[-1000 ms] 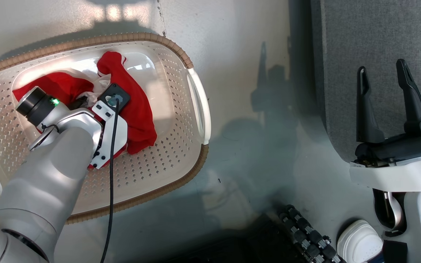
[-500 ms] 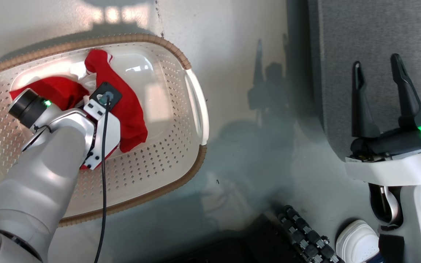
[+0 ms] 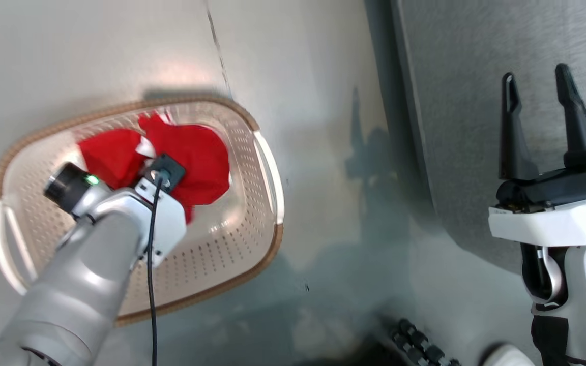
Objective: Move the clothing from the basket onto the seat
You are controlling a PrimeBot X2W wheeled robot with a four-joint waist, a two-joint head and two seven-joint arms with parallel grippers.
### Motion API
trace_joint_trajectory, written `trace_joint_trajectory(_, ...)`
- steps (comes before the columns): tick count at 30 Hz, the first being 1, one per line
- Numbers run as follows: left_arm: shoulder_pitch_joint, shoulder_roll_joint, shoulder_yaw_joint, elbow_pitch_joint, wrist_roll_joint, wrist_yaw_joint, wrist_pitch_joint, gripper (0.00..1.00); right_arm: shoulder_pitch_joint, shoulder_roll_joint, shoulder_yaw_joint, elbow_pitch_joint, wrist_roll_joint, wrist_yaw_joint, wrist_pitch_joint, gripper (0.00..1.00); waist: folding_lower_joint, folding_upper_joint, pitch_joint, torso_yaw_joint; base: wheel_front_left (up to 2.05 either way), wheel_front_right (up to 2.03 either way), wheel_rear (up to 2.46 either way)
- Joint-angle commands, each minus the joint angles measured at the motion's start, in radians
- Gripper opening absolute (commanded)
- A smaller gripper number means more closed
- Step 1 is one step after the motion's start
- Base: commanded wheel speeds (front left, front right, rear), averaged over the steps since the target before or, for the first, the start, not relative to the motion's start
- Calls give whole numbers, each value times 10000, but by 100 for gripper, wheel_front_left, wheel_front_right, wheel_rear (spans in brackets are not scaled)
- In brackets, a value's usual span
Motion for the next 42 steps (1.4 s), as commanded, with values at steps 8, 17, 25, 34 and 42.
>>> trace_joint_trajectory(8,721,-451,456,-134,-693,-409,-1787,0,498,-42,-344,227,-485,2,-5,100,0,0,-2469,561,0,0,0)
trace_joint_trajectory(17,1505,-751,980,-1596,-1059,-128,-2247,0,1145,-45,-450,568,-939,2,-5,100,0,0,-4564,1088,0,0,0)
trace_joint_trajectory(25,3096,-374,2325,-4594,-818,299,-2246,0,1843,-129,-372,927,-965,2,-3,100,0,0,-6274,1442,0,0,0)
trace_joint_trajectory(34,4976,-203,4188,-7756,-68,594,-2247,0,2547,-234,-341,1062,-831,2,-5,100,0,0,-7345,1650,0,0,0)
trace_joint_trajectory(42,6569,-605,6274,-10659,741,352,-2247,0,3151,-276,-145,1301,-803,2,-5,100,0,0,-8038,1821,0,0,0)
